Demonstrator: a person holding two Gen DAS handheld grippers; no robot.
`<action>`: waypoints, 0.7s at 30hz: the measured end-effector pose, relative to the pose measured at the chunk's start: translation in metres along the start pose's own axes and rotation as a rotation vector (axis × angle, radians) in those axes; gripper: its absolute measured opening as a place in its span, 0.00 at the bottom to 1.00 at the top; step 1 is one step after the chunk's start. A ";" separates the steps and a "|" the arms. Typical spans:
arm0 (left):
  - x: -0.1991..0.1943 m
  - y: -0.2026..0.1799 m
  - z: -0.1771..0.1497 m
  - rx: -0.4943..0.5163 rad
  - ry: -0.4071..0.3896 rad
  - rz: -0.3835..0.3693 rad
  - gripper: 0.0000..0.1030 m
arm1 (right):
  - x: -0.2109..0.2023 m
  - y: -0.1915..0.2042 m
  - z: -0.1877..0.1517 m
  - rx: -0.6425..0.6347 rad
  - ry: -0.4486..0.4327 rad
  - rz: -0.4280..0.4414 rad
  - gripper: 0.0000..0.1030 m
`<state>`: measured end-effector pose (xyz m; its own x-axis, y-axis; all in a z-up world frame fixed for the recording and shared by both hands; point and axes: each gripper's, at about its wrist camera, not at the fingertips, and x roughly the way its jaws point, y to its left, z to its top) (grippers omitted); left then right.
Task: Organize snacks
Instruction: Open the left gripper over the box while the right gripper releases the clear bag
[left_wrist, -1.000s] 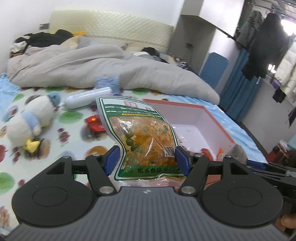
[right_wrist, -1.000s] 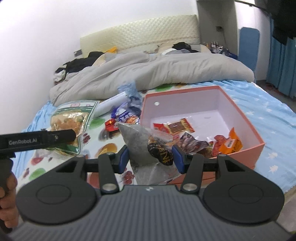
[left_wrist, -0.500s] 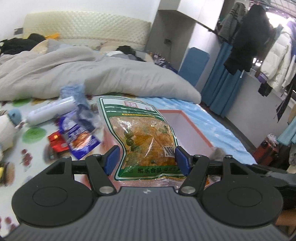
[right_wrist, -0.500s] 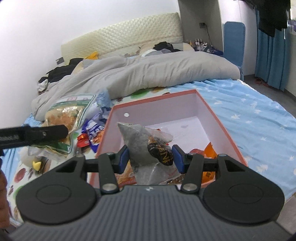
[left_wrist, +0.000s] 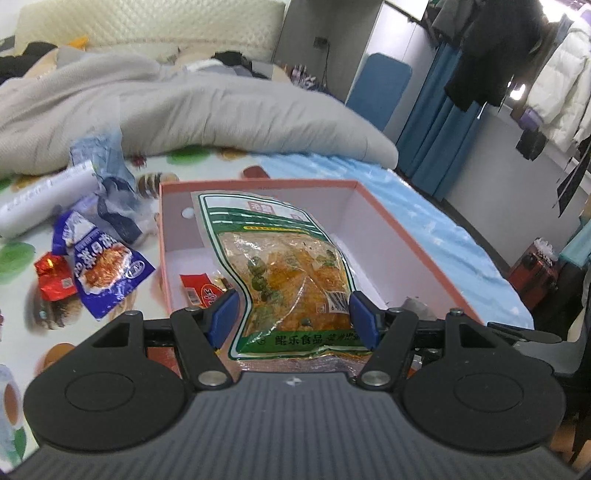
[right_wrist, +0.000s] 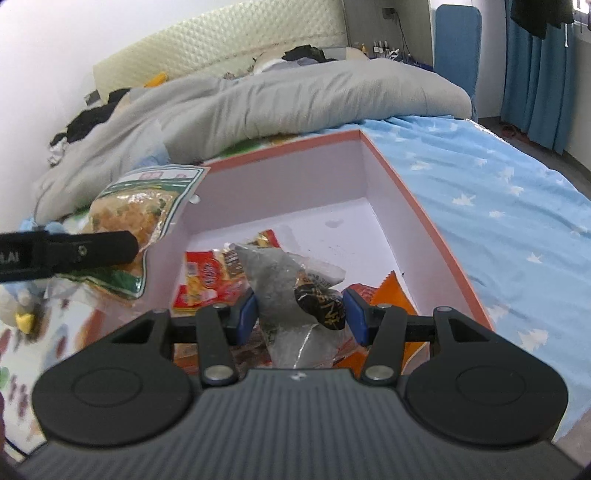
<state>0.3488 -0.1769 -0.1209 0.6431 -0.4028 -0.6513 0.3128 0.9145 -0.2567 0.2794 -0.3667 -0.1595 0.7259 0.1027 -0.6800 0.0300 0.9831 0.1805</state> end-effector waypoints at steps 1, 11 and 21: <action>0.006 0.002 0.000 -0.007 0.008 -0.002 0.68 | 0.005 -0.002 0.000 0.010 0.003 0.004 0.52; 0.027 0.010 0.003 -0.014 0.029 0.003 0.77 | 0.024 0.001 0.007 0.014 0.019 -0.005 0.57; -0.023 0.000 -0.001 -0.001 -0.026 0.005 0.78 | -0.015 0.011 0.008 0.003 -0.045 0.008 0.64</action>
<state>0.3334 -0.1679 -0.1069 0.6622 -0.3992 -0.6341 0.3086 0.9165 -0.2546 0.2744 -0.3586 -0.1414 0.7562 0.1036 -0.6460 0.0260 0.9819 0.1878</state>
